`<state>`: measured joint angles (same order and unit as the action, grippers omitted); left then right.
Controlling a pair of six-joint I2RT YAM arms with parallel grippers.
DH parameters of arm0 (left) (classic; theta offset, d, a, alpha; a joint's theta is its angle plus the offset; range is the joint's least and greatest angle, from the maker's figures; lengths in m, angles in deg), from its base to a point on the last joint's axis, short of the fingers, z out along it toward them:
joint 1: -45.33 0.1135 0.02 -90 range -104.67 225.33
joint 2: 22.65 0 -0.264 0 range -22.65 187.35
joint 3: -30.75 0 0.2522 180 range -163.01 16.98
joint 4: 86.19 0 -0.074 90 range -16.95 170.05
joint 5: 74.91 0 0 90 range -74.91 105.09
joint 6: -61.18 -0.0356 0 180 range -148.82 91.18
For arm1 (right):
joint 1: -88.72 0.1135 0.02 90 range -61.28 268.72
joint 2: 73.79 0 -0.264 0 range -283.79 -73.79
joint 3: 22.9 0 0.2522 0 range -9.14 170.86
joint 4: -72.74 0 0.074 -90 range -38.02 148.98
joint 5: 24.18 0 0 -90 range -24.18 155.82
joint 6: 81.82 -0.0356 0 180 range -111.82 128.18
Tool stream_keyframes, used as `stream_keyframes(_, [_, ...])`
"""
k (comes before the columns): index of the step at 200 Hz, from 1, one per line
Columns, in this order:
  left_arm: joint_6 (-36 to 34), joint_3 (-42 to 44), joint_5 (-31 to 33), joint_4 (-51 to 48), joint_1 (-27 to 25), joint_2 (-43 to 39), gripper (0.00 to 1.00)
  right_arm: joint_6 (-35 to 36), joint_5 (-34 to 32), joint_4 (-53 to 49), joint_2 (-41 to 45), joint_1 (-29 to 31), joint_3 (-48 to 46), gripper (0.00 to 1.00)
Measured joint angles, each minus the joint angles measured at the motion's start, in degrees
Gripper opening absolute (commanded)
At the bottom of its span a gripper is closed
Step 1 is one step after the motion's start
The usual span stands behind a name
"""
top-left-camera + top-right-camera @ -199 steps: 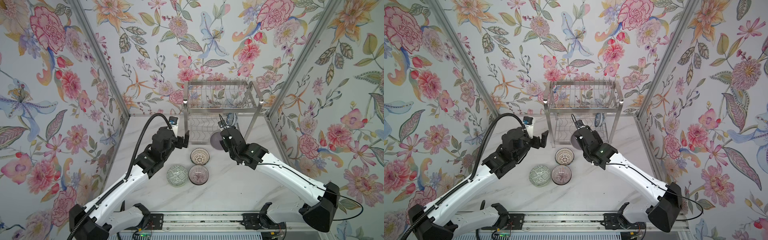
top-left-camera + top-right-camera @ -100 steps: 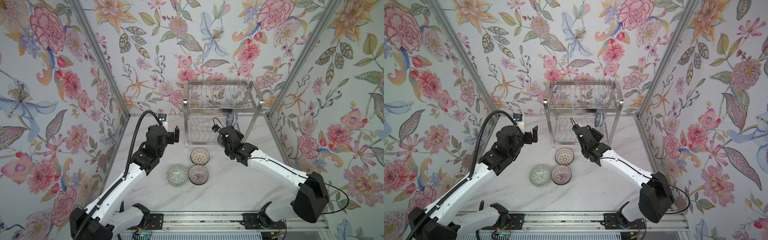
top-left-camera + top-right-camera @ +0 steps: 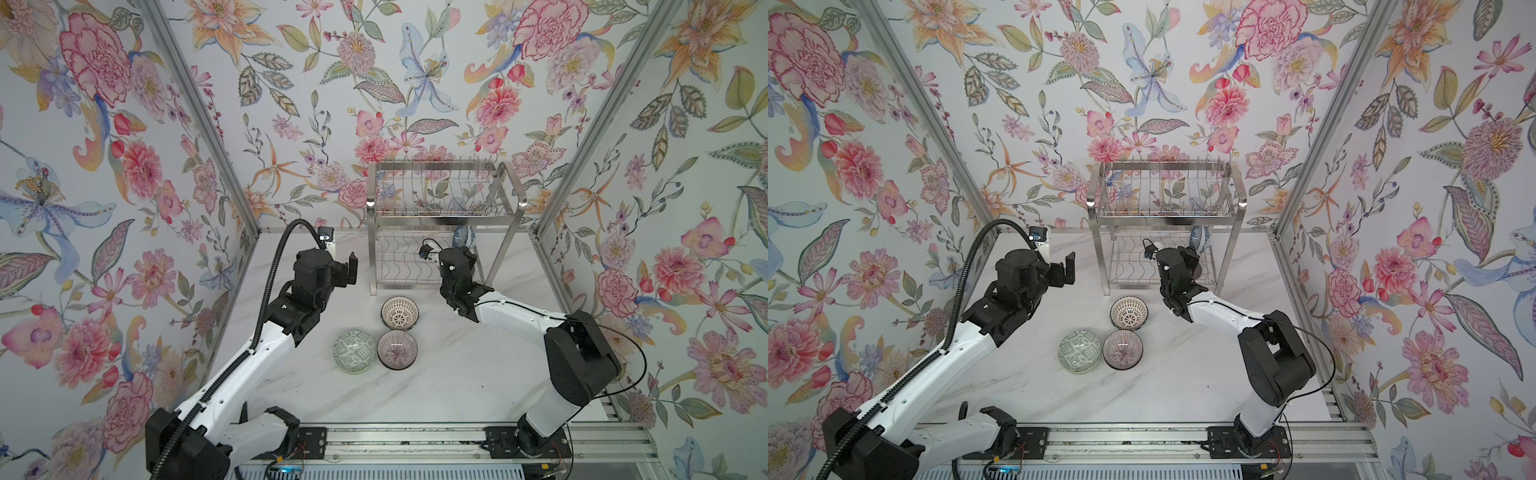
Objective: Load the bowls into the dish rack
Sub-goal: 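Carry the lilac bowl into the rack with the right gripper while the left withdraws, then lower the lilac bowl into the rack slots beside the blue floral bowl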
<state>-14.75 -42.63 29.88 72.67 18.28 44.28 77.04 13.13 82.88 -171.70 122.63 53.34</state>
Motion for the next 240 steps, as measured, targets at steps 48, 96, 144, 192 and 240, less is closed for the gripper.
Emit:
stream_keyframes(48, [-1.5, -1.5, -2.3, -0.3, 1.3, 1.0, 0.99, 4.6, -1.6, 7.5, -5.0, -1.4, 0.9, 0.00])
stream_keyframes(96, [-1.9, -1.5, -2.6, -0.3, 1.6, 0.8, 0.99, 8.7, -3.4, 13.8, -10.5, -2.5, 4.2, 0.00])
stream_keyframes(144, [-1.9, 0.7, -2.6, -0.2, 1.9, -2.1, 0.99, 12.0, -5.4, 17.3, -15.4, -4.4, 7.3, 0.00])
stream_keyframes(192, [-1.9, 1.2, -2.6, -0.1, 2.3, -3.6, 0.99, 12.2, -5.6, 16.2, -16.5, -5.6, 8.6, 0.00])
stream_keyframes(240, [-1.9, 1.5, -3.2, 0.0, 2.3, -3.6, 0.99, 11.5, -6.3, 15.6, -16.9, -7.0, 8.8, 0.00])
